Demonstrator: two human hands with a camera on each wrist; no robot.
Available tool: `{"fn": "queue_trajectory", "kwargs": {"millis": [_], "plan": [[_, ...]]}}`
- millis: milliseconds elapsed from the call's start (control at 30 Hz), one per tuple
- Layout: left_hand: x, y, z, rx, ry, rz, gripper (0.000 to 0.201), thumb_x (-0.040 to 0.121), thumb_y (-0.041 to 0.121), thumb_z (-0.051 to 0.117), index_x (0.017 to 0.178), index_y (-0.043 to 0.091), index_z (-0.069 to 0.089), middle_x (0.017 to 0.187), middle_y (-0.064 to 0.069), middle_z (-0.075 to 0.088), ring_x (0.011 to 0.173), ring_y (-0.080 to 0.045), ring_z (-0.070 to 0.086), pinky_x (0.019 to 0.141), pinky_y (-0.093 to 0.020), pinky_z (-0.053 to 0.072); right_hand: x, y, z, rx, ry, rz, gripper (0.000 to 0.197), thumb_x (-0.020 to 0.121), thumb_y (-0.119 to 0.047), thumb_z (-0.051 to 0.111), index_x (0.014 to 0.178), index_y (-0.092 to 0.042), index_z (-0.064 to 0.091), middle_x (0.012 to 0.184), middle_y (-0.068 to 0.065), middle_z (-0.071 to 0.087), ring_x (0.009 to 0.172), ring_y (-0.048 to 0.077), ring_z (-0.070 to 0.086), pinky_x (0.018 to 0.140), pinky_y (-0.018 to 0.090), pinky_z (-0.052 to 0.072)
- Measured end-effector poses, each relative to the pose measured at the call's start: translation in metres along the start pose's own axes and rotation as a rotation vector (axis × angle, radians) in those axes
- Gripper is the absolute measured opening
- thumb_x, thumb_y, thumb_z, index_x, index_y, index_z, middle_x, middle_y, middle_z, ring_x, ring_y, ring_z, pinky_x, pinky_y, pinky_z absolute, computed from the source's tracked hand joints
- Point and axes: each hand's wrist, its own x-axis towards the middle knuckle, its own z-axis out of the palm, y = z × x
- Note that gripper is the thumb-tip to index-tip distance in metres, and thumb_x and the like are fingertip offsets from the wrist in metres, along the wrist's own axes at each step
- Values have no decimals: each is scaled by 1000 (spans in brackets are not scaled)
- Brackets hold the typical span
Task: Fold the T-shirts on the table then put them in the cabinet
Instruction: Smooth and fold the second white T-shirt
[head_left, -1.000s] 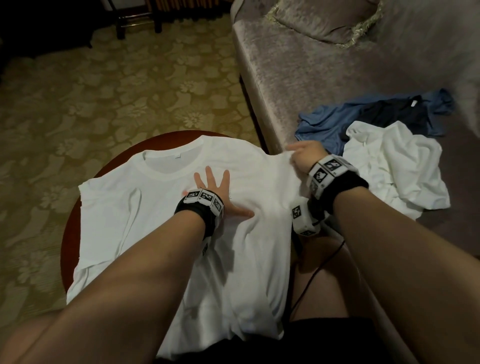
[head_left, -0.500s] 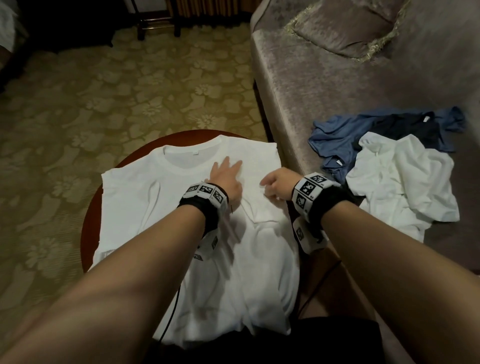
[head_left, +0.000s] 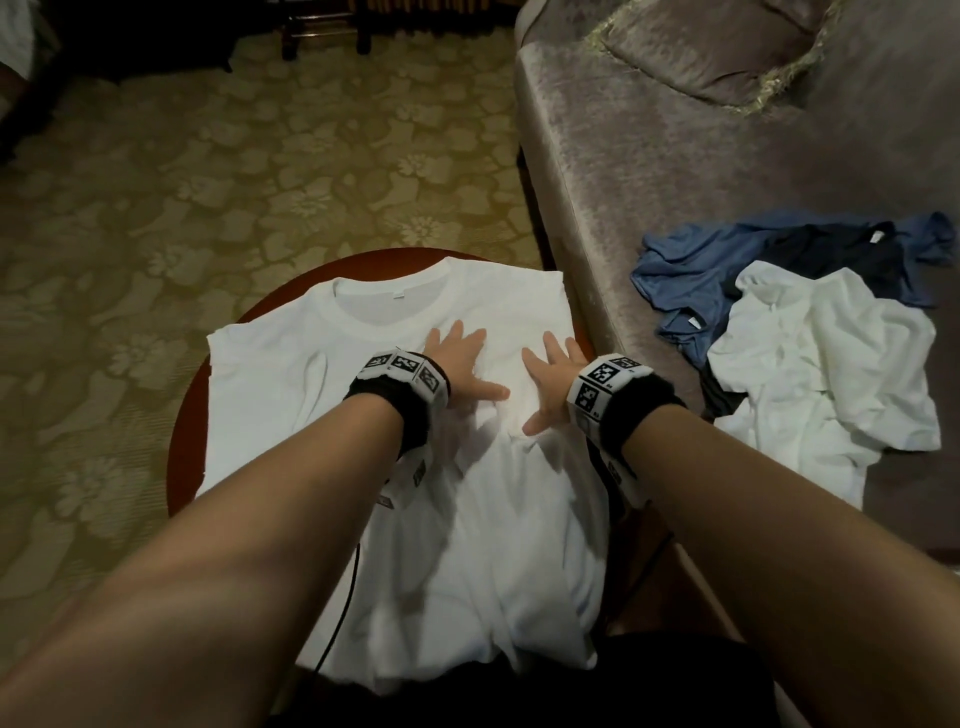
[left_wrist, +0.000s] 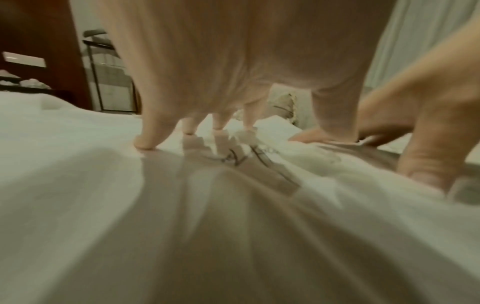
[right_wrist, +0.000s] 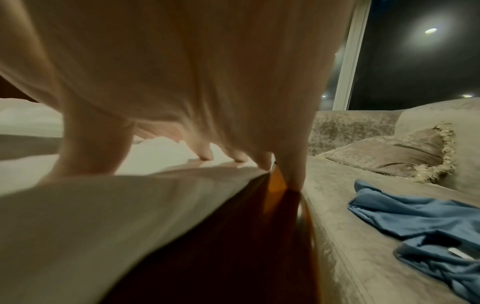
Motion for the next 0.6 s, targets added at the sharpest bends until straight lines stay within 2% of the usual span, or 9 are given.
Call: {"fn": "queue_trajectory", "kwargs": {"millis": [67, 133, 200, 300, 367, 467, 533, 600], "plan": [[-13, -15, -4, -87, 140, -27, 91, 83, 54, 63, 153, 27, 10, 161, -5, -2, 147, -31, -3, 117, -48, 9, 1, 0, -4, 18, 3, 1, 116, 72, -63, 68, 151, -28, -9, 157, 7, -22, 145, 34, -14, 116, 52, 7], [-28, -35, -2, -97, 244, -102, 83, 87, 51, 60, 152, 32, 13, 161, -1, -2, 147, -27, -5, 118, -52, 10, -1, -2, -6, 34, 11, 15, 112, 73, -60, 69, 151, -30, -5, 158, 5, -19, 146, 35, -11, 116, 52, 9], [-47, -57, 1, -81, 289, -206, 75, 90, 47, 56, 151, 34, 14, 161, 1, -6, 147, -26, -7, 117, -56, 10, -7, -8, -9, 93, 56, 39, 100, 75, -53, 69, 150, -29, 8, 160, 4, -8, 146, 36, -3, 115, 54, 17], [-69, -93, 11, -73, 267, -382, 77, 91, 49, 52, 151, 35, 6, 160, -3, -14, 146, -31, -14, 116, -58, 8, -21, -23, -13, 202, 177, 32, 57, 84, -39, 58, 134, -23, 35, 152, 9, 16, 139, 39, 16, 108, 55, 30], [-82, -111, 19, -66, 191, -457, 86, 89, 57, 51, 152, 33, -2, 158, -8, -19, 144, -37, -17, 116, -57, 7, -28, -35, -12, 213, 191, 12, 42, 89, -41, 49, 126, -21, 41, 143, 10, 28, 131, 40, 28, 104, 53, 33], [-102, -123, 35, -94, 62, -507, 100, 81, 72, 49, 151, 32, -8, 158, -10, -20, 143, -43, -11, 116, -58, 9, -33, -52, -5, 154, 111, 11, 55, 90, -55, 40, 133, -21, 36, 144, 12, 29, 128, 43, 35, 102, 51, 33], [-109, -126, 43, -58, 5, -500, 107, 75, 79, 49, 151, 32, -10, 158, -9, -22, 144, -43, -11, 115, -58, 9, -34, -59, 1, 72, 63, 39, 72, 88, -65, 38, 145, -23, 24, 155, 13, 13, 136, 46, 24, 107, 54, 25], [-108, -131, 43, -32, -11, -490, 112, 71, 81, 51, 150, 33, -12, 157, -7, -25, 143, -43, -15, 114, -59, 7, -31, -62, 1, 28, 33, 67, 82, 86, -71, 37, 151, -31, 8, 160, 10, -6, 141, 48, 10, 112, 56, 16]]}}
